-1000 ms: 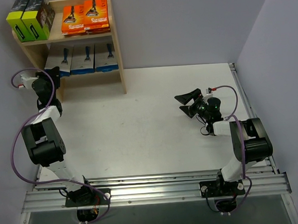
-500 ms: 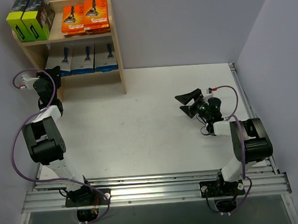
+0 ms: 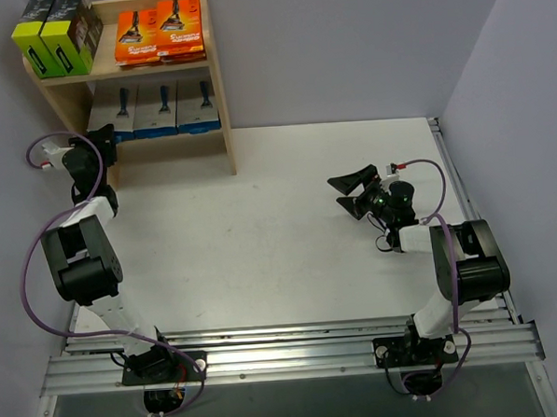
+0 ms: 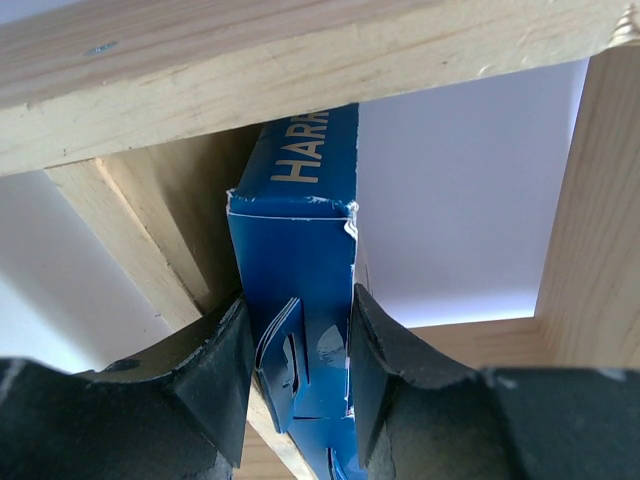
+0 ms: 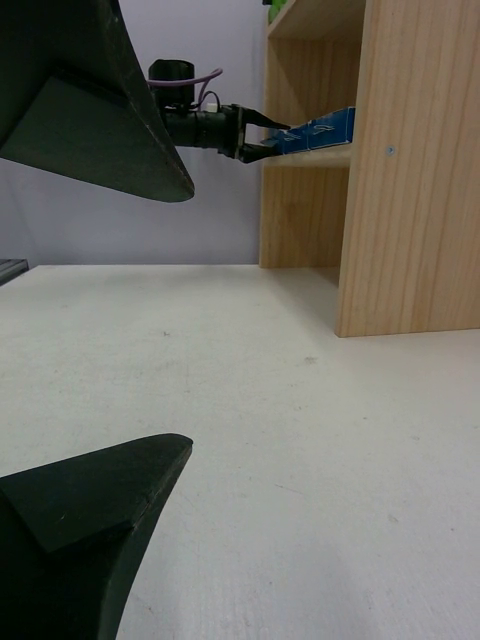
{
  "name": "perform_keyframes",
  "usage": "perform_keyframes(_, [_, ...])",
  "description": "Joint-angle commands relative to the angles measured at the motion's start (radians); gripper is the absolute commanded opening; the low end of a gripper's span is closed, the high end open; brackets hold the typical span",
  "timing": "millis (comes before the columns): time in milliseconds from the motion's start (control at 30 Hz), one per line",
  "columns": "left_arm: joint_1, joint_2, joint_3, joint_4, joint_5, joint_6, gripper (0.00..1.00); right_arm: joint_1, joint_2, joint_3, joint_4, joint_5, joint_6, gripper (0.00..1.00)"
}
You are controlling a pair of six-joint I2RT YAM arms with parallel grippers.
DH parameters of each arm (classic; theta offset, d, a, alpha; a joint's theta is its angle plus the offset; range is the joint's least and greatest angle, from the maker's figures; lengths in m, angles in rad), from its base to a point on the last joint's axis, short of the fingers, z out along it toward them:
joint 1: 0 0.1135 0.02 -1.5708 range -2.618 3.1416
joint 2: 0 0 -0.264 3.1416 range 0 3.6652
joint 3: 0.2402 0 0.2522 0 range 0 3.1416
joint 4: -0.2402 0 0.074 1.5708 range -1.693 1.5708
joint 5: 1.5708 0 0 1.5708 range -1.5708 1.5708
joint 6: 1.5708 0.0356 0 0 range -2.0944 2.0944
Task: Place and organize the shaving razors onto the shelf
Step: Place the shaving razor onto shelf
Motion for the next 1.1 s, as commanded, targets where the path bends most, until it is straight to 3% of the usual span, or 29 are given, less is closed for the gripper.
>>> perform_keyframes(0, [-0.027, 0.048, -0.009, -0.122, 0.172, 0.044, 0.04, -0.006, -0.037, 0.029, 0.029, -0.021, -0.003, 0.96])
perform_keyframes(100, [-0.022, 0.049, -0.014, -0.123, 0.19, 0.038, 0.08, -0.008, -0.041, 0.027, 0.028, -0.019, -0.002, 0.95])
perform_keyframes(267, [-0.011, 0.049, -0.025, -0.129, 0.218, 0.026, 0.28, -0.006, -0.048, 0.026, 0.025, -0.018, 0.001, 0.95])
perform_keyframes(667, [0.033, -0.001, -0.052, -0.178, 0.247, 0.041, 0.43, -0.008, -0.068, 0.021, 0.016, -0.018, 0.002, 0.95])
perform_keyframes(833, [0.046, -0.011, -0.048, -0.203, 0.255, 0.057, 0.66, -0.008, -0.077, 0.021, 0.013, -0.016, 0.002, 0.96])
perform_keyframes(1067, [0.058, -0.009, -0.032, -0.223, 0.265, 0.074, 0.78, -0.008, -0.087, 0.021, -0.001, -0.012, -0.001, 0.95])
